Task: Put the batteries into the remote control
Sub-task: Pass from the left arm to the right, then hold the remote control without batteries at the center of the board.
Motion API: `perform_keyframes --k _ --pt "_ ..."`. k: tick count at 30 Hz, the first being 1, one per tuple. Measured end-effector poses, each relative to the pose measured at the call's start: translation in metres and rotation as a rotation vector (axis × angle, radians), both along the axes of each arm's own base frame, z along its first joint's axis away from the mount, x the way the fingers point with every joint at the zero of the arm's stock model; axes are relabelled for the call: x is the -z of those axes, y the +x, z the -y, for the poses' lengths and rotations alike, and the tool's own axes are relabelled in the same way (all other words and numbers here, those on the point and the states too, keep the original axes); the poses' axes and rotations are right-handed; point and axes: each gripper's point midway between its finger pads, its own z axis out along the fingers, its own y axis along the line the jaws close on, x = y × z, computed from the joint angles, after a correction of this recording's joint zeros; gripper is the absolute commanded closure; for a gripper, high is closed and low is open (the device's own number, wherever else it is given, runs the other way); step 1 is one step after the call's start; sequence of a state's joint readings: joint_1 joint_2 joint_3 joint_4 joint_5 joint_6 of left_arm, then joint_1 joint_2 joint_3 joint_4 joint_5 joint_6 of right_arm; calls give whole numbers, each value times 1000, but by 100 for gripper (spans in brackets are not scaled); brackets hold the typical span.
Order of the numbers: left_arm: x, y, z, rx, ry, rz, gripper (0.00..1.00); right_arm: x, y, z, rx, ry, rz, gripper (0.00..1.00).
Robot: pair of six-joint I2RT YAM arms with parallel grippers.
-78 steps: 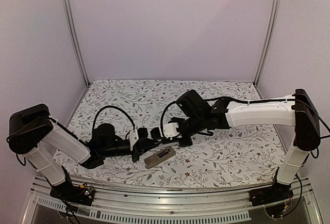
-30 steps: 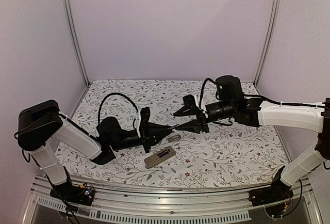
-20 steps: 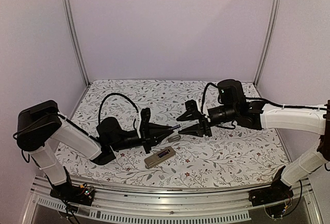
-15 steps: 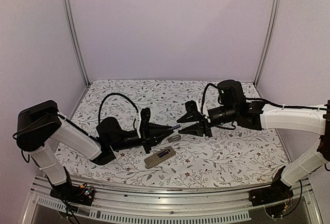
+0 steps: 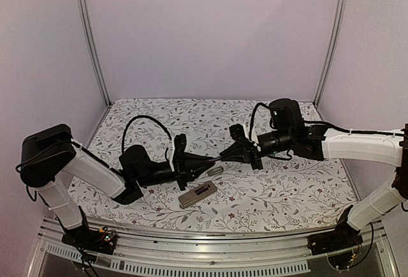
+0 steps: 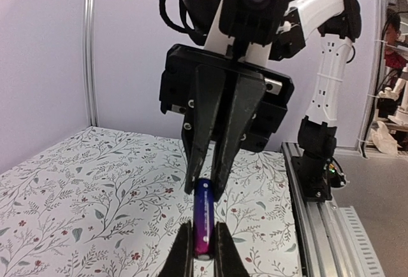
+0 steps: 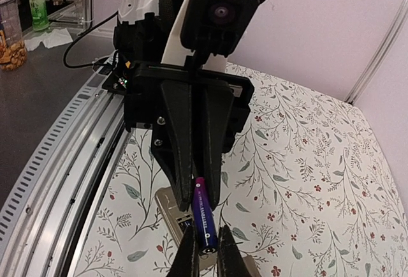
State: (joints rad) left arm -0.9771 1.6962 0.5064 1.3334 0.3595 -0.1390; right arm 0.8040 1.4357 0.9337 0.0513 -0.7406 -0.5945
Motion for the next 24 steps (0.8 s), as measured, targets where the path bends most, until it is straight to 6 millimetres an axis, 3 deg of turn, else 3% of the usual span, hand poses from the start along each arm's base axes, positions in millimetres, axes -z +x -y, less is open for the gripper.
perform_keyframes --k 2,4,5,6,8,16,19,24 --pt "0 0 0 0 1 0 100 1 -1 1 -3 -4 -10 100" --pt "0 0 0 0 1 1 69 1 -1 1 -5 -4 -8 100" --pt "0 0 0 -1 1 3 42 1 -1 0 -4 -4 -8 100" --pt "0 1 0 -7 1 9 28 1 0 1 0 -6 -10 100" --pt "-1 3 -2 -31 3 21 16 2 0 1 5 -12 -19 100" --pt "-22 14 -25 -166 82 19 11 19 27 20 161 -137 -88 100" --pt "4 22 -21 -183 245 -86 8 13 44 28 272 -204 -101 100" --pt "78 19 -38 -222 535 -287 6 -5 73 43 497 -329 -200 100"
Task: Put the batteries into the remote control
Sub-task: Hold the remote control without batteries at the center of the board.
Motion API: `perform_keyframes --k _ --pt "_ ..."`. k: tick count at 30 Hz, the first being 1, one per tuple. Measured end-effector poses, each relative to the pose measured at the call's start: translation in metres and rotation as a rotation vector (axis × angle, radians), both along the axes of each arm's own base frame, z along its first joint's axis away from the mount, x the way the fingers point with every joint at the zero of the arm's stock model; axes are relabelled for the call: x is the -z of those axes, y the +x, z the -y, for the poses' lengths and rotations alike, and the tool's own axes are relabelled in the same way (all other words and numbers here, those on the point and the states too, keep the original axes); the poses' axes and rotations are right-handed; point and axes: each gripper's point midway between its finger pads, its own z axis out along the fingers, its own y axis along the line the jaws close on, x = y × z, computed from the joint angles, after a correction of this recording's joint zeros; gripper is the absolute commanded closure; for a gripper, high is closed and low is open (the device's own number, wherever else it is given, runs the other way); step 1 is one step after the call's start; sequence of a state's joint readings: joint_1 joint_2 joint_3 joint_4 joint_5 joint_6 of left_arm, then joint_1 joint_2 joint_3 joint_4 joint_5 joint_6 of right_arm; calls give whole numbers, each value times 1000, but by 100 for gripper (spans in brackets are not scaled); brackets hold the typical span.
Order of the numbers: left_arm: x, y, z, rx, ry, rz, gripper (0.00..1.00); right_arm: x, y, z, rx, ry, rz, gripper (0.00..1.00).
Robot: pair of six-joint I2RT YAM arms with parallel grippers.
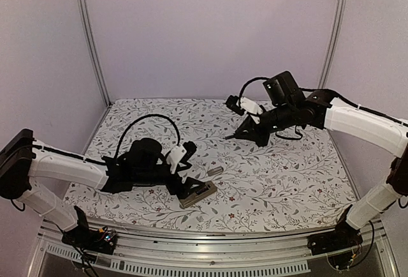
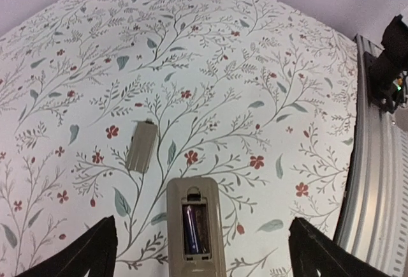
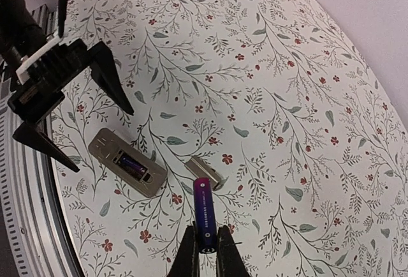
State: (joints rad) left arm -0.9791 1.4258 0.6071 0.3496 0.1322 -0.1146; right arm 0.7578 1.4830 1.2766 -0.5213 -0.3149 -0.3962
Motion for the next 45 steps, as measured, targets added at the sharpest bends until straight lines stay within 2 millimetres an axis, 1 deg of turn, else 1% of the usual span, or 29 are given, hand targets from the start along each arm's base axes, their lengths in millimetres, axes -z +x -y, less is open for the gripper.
perform_keyframes --k 1,2,4,5,7,9,14,16,18,21,27,28,30,32,37,41,43,45 --pt "14 -1 -6 -17 51 -36 6 -1 6 2 56 -28 -40 100" --pt "22 -3 -9 -23 79 -57 6 0 10 4 94 -52 -69 100" --pt "39 -7 -17 -41 144 -102 6 9 15 8 179 -100 -160 100" --pt "45 -9 -19 -44 164 -114 6 17 15 11 209 -123 -199 100" --pt "57 -13 -23 -49 210 -129 1 36 9 22 280 -183 -289 100" --pt "69 -19 -26 -42 250 -146 0 50 4 34 356 -232 -362 100" --pt "91 -41 -30 20 310 -172 0 60 -1 44 436 -255 -417 100" --pt "98 -46 -33 34 329 -171 0 65 -3 46 448 -263 -433 100" --pt "104 -45 -34 33 344 -164 0 68 -5 47 451 -266 -445 100" --pt "108 -43 -35 28 353 -146 3 68 -6 44 446 -256 -451 100" --pt "114 -29 -38 -8 363 -98 15 63 -6 34 404 -214 -457 100" --pt "114 -27 -38 -11 361 -94 18 63 -6 33 397 -210 -455 100" --pt "114 -25 -39 -10 359 -80 29 62 -6 31 378 -204 -448 100" --pt "115 -25 -40 4 358 -60 36 61 -7 28 356 -198 -444 100" --pt "116 -24 -43 53 330 7 49 57 -7 19 286 -171 -423 100" --pt "114 -21 -39 126 298 58 56 58 -8 9 217 -150 -407 100" --pt "114 -23 -38 183 288 93 57 62 -10 4 172 -134 -398 100" --pt "113 -27 -37 247 280 135 57 71 -15 -3 117 -127 -379 100"
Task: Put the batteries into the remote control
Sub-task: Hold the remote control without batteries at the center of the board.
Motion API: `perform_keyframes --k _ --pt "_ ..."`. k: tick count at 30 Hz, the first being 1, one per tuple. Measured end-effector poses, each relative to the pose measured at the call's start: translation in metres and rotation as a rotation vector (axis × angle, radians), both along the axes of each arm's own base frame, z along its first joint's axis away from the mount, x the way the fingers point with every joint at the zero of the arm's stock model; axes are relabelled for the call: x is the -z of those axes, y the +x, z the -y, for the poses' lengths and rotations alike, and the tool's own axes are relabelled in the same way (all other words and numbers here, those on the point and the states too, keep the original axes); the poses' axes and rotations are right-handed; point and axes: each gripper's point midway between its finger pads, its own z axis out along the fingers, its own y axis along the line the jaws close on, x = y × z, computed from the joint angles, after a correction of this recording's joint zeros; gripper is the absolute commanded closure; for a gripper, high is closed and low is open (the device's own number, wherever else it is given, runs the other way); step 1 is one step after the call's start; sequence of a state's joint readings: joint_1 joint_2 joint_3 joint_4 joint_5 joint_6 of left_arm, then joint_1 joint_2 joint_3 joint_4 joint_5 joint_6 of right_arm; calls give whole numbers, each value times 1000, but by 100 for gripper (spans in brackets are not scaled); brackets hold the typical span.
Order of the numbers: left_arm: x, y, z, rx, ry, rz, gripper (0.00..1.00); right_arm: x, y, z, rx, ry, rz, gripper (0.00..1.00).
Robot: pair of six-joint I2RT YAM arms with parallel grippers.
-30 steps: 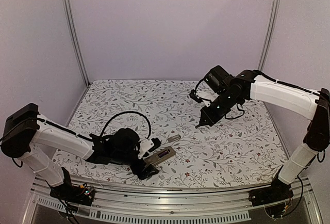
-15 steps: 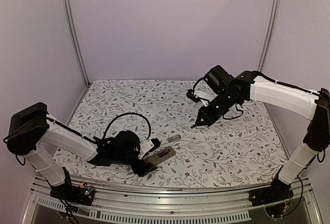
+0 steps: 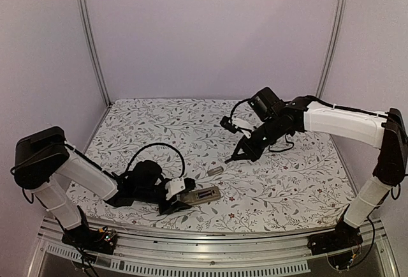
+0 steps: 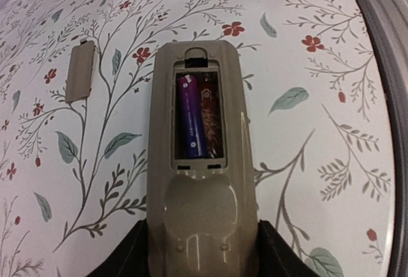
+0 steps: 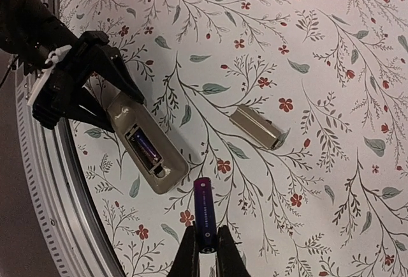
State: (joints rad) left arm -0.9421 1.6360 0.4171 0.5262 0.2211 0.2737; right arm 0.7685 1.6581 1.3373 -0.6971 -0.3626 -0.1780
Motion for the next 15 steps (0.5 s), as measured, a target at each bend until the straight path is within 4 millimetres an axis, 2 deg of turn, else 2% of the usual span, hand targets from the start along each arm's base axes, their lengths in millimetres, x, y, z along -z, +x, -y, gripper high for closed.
perform_keyframes --k 3,7,12,14,15 --pt "0 -8 3 104 -13 28 57 18 -10 -13 -99 6 41 100" --pt "0 -10 3 165 -29 37 56 37 -24 -37 -226 6 96 100" --pt "0 -13 4 200 -32 40 53 54 -48 -46 -343 -11 142 100" --pt "0 -13 6 204 -30 34 46 62 -61 -47 -386 -25 145 100" --pt "0 -11 8 205 -28 31 39 66 -67 -48 -408 -30 144 100"
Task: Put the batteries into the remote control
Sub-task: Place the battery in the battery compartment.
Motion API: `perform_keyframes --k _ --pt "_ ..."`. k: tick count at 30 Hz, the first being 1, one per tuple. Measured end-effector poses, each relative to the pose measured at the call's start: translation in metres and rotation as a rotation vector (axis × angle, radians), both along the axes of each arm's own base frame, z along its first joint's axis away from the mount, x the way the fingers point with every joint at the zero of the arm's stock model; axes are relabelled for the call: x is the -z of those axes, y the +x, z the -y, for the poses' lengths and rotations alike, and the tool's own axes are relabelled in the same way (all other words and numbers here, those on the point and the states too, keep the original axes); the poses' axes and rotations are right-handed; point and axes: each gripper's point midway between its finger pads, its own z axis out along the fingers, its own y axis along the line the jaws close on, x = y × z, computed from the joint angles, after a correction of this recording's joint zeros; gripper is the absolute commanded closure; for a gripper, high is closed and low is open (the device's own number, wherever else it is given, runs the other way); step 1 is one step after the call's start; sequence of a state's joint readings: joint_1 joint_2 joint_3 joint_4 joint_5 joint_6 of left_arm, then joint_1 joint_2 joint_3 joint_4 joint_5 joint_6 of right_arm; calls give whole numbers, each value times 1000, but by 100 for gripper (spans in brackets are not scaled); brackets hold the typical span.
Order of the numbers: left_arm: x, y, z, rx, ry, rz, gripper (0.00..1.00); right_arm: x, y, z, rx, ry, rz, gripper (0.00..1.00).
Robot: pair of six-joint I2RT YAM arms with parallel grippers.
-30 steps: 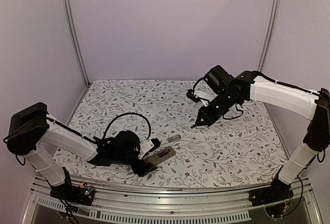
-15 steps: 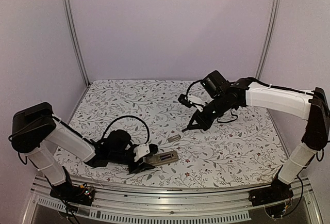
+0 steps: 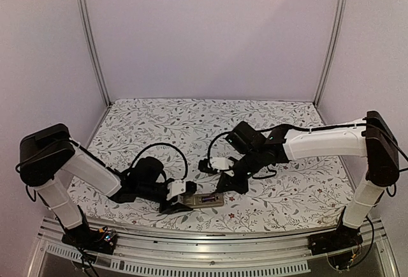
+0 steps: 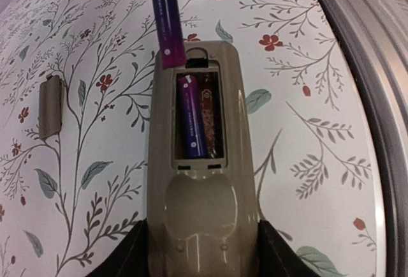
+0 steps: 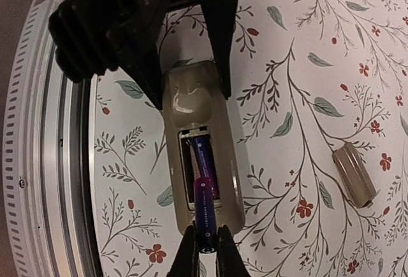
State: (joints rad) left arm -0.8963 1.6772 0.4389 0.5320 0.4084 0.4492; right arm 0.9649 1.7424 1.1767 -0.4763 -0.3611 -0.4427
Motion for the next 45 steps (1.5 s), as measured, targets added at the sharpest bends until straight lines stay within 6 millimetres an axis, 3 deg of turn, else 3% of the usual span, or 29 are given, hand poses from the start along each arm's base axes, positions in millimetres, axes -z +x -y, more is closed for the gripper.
perform_keyframes --k 5,11,18,38,45 --pt "-1 3 4 4 4 -4 25 7 -11 -1 -39 -5 8 100" --pt "0 3 3 -3 10 -13 22 12 -6 -3 -35 -11 25 100" --pt "0 6 0 -61 18 -50 32 20 -1 -1 -28 -37 51 100" --pt "0 6 -4 -98 7 -71 40 33 -2 8 -135 -102 133 100" --pt "-1 5 -4 -93 -9 -60 43 38 -5 1 -176 -142 172 100"
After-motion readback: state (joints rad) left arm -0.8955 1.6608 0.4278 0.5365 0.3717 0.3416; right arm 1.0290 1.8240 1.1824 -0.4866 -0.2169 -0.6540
